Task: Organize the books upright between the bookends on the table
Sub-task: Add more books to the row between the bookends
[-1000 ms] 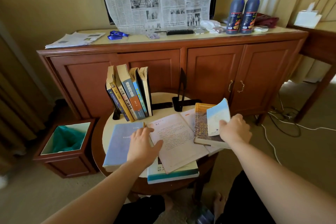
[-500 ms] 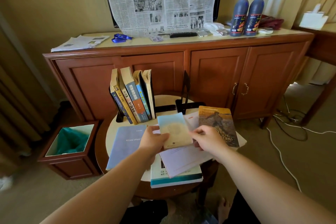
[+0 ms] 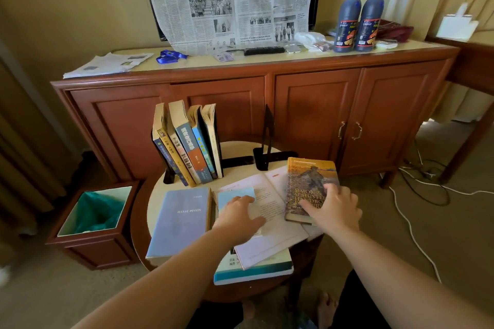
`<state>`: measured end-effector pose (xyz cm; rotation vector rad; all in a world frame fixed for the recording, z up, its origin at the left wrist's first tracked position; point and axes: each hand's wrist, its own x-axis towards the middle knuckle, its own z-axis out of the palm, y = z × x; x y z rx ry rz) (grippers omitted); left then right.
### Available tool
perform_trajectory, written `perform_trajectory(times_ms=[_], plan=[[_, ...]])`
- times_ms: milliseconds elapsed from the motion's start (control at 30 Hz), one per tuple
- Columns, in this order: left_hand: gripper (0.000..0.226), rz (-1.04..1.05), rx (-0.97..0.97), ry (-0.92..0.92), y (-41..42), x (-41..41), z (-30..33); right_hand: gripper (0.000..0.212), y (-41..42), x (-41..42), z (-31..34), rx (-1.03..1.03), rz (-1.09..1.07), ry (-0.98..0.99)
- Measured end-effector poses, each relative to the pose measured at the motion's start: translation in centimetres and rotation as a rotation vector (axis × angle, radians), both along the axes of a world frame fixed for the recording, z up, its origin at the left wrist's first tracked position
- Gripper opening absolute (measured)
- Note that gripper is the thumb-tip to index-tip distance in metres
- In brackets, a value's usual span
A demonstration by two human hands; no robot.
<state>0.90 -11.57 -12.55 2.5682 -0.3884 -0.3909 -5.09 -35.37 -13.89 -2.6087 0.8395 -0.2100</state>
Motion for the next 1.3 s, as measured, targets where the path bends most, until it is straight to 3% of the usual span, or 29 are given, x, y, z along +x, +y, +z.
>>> perform_trajectory(times_ms=[100, 233, 300, 400, 500, 667, 833, 900, 1000, 1167, 1300], plan=[[0.082, -0.119, 0.137, -0.032, -1.1, -0.2, -1.1, 0.090, 0.0, -0.2, -0.4, -0.002, 0.015, 0.040], [0.068, -0.116, 0.243, -0.166, -1.8, -0.3, -2.5, 0.121, -0.4, 0.0, -0.3, 0.231, -0.087, 0.034], [0.062, -0.102, 0.266, -0.214, -2.7, -0.1, -2.4, 0.124, -1.0, 0.4, -0.1, 0.286, -0.111, 0.037], [0.061, -0.127, 0.079, -0.115, -4.8, 0.0, -1.8, 0.120, -1.7, 0.7, -0.4, 0.319, -0.119, 0.020], [0.062, -0.138, -0.144, 0.152, -7.5, -0.4, -0.9, 0.111, -1.3, 0.5, -0.9, 0.312, -0.141, -0.040], [0.038, 0.101, -0.517, 0.353, -8.9, -0.1, -0.6, 0.095, -0.7, -0.3, -0.6, 0.387, -0.134, -0.147], [0.067, 0.340, -0.836, 0.568, -7.4, 1.0, -0.5, 0.085, 0.9, -0.5, 2.1, 0.450, -0.023, -0.251], [0.051, 0.367, -0.954, 0.643, -5.9, 1.3, 0.1, 0.091, 2.0, -0.5, 3.4, 0.478, 0.024, -0.248], [0.026, 0.308, -1.060, 0.693, -2.5, 1.4, 1.5, 0.100, 4.1, -0.5, 4.9, 0.534, 0.087, -0.238], [0.034, 0.282, -1.132, 0.672, 3.8, 1.4, 2.9, 0.118, 9.8, 0.3, 5.4, 0.537, 0.179, -0.240], [0.033, 0.414, -1.003, 0.530, 9.8, 1.5, 2.8, 0.109, 14.8, 1.0, 4.7, 0.614, 0.293, -0.263]])
